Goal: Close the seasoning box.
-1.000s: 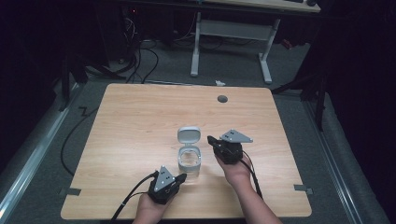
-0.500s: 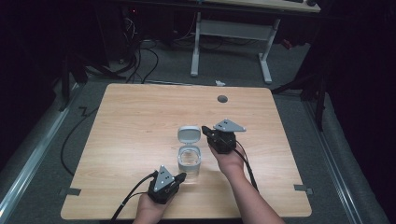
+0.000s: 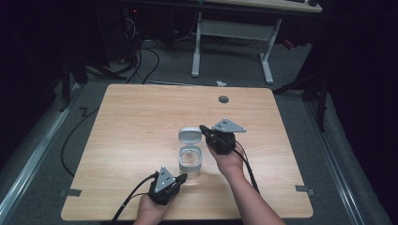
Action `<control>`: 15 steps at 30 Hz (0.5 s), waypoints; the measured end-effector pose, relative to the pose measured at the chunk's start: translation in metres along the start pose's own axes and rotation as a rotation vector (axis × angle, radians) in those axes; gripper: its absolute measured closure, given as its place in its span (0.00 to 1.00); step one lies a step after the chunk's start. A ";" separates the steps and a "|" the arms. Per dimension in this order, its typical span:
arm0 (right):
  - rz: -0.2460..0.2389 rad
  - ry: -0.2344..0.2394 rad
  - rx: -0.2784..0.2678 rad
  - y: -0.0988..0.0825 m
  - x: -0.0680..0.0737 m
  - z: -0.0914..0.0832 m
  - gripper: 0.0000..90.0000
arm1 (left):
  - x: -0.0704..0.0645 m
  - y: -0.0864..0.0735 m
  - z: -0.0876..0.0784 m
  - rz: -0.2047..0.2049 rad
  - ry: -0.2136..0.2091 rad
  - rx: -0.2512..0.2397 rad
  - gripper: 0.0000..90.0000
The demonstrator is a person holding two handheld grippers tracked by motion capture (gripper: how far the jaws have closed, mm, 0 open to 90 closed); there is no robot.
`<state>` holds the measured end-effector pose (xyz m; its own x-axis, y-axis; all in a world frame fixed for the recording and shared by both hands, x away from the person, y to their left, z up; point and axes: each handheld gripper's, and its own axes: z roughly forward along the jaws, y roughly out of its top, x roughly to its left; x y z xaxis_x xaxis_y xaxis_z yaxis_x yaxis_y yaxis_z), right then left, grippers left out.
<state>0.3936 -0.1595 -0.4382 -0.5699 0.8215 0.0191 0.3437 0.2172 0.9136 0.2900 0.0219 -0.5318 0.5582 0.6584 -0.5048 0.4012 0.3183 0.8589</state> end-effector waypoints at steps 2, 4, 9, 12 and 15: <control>-0.006 0.001 -0.004 0.000 0.001 -0.002 1.00 | 0.000 0.000 0.000 0.003 0.000 0.000 0.99; -0.009 0.002 -0.002 0.000 0.003 -0.004 1.00 | 0.000 0.000 0.000 0.001 -0.001 -0.001 0.99; -0.025 0.014 0.002 -0.004 0.008 -0.009 1.00 | 0.000 0.000 0.000 0.004 0.000 0.000 0.99; -0.026 0.021 0.000 -0.007 0.011 -0.011 1.00 | 0.000 0.000 0.000 0.006 -0.001 0.002 0.99; -0.025 0.031 0.003 -0.012 0.013 -0.013 1.00 | 0.000 0.000 -0.001 0.005 -0.001 0.002 0.99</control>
<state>0.3721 -0.1583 -0.4432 -0.6015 0.7988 0.0087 0.3314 0.2396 0.9126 0.2893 0.0219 -0.5320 0.5612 0.6593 -0.5003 0.3998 0.3133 0.8614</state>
